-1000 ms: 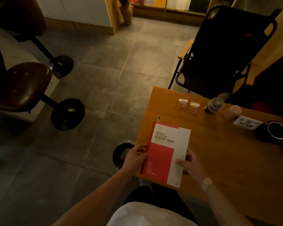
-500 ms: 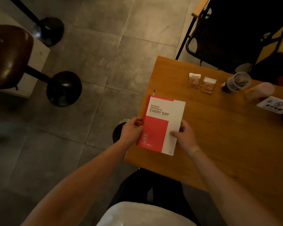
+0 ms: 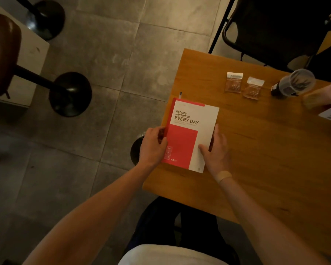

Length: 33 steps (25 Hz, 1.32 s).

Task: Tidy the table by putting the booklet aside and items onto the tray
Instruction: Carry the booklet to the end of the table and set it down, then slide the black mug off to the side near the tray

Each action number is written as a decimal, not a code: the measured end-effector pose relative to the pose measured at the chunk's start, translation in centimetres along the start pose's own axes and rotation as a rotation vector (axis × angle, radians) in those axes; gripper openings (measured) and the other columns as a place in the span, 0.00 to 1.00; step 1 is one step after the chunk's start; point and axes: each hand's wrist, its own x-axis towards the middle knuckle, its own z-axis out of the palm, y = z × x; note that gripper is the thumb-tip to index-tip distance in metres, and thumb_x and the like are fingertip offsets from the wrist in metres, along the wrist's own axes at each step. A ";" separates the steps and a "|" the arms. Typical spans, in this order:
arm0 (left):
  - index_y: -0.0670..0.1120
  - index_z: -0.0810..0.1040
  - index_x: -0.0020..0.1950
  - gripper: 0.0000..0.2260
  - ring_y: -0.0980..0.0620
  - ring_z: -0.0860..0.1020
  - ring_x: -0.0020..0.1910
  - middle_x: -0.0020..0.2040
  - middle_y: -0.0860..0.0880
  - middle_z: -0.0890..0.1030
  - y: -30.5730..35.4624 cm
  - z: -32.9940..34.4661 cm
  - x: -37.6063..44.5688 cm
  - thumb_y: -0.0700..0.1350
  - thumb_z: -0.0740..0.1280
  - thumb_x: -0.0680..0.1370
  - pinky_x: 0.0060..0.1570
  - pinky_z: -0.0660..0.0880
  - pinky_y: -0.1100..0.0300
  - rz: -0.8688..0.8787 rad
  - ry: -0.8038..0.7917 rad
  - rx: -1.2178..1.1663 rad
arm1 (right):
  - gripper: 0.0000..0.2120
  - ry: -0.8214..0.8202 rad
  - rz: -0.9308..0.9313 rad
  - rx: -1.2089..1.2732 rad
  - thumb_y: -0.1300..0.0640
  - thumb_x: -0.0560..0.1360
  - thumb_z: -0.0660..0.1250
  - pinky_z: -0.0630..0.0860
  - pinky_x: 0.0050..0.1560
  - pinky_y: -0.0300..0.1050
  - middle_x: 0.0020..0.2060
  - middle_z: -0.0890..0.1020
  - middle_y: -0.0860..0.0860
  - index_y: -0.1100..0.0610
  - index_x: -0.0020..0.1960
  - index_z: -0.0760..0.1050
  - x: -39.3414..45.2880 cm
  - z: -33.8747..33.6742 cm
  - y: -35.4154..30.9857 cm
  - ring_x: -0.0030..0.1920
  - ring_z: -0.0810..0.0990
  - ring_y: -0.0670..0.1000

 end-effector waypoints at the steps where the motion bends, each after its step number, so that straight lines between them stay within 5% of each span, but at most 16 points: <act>1: 0.51 0.69 0.70 0.19 0.56 0.75 0.53 0.61 0.51 0.73 -0.2 0.0 -0.3 0.48 0.64 0.79 0.49 0.74 0.62 0.065 0.016 0.079 | 0.40 0.028 -0.034 -0.091 0.51 0.76 0.68 0.74 0.51 0.45 0.71 0.66 0.55 0.52 0.79 0.48 -0.4 0.2 0.1 0.64 0.72 0.55; 4: 0.52 0.64 0.73 0.25 0.50 0.71 0.64 0.69 0.49 0.68 -1.7 0.1 -1.7 0.55 0.63 0.77 0.60 0.72 0.52 0.297 0.026 0.338 | 0.38 0.061 -0.232 -0.399 0.44 0.75 0.66 0.71 0.65 0.58 0.75 0.60 0.56 0.52 0.78 0.52 -1.7 0.5 1.4 0.72 0.63 0.58; 6: 0.54 0.57 0.77 0.31 0.48 0.64 0.72 0.76 0.50 0.61 -3.0 0.0 -2.6 0.61 0.61 0.76 0.66 0.65 0.47 0.351 -0.045 0.418 | 0.38 -0.022 -0.291 -0.548 0.36 0.75 0.60 0.56 0.73 0.66 0.78 0.56 0.54 0.50 0.78 0.52 -2.6 0.7 2.7 0.77 0.54 0.60; 8: 0.55 0.49 0.79 0.37 0.48 0.60 0.75 0.79 0.50 0.54 -4.2 -0.2 -3.2 0.66 0.60 0.75 0.69 0.62 0.46 0.364 -0.119 0.459 | 0.42 -0.102 -0.280 -0.620 0.27 0.72 0.50 0.41 0.73 0.68 0.80 0.49 0.51 0.47 0.79 0.46 -3.2 0.9 3.8 0.78 0.45 0.60; 12: 0.55 0.42 0.79 0.40 0.48 0.59 0.76 0.80 0.51 0.49 -5.1 -0.6 -2.9 0.70 0.56 0.75 0.70 0.63 0.44 0.393 -0.168 0.507 | 0.45 -0.120 -0.278 -0.654 0.23 0.69 0.41 0.35 0.71 0.70 0.79 0.42 0.49 0.45 0.79 0.39 -2.9 1.3 4.4 0.78 0.38 0.59; 21: 0.54 0.41 0.79 0.40 0.45 0.60 0.75 0.80 0.49 0.49 -4.7 -1.6 -1.2 0.67 0.56 0.75 0.68 0.64 0.44 0.396 -0.175 0.528 | 0.45 -0.120 -0.236 -0.666 0.25 0.70 0.47 0.36 0.71 0.71 0.79 0.38 0.48 0.43 0.77 0.32 -1.7 2.1 2.6 0.78 0.36 0.59; 26: 0.54 0.39 0.79 0.38 0.46 0.59 0.76 0.80 0.49 0.48 -4.2 -0.9 -2.1 0.66 0.56 0.77 0.69 0.64 0.44 0.316 -0.186 0.539 | 0.42 -0.115 -0.230 -0.650 0.29 0.73 0.54 0.40 0.73 0.67 0.79 0.42 0.48 0.44 0.78 0.39 -2.0 1.9 2.3 0.78 0.40 0.58; 33: 0.52 0.52 0.77 0.31 0.44 0.63 0.73 0.75 0.45 0.61 -1.3 -1.3 -6.2 0.63 0.54 0.78 0.67 0.66 0.44 0.224 -0.107 0.587 | 0.30 -0.178 -0.180 -0.633 0.40 0.79 0.57 0.57 0.75 0.57 0.78 0.56 0.51 0.46 0.77 0.53 -5.6 0.2 1.9 0.77 0.54 0.56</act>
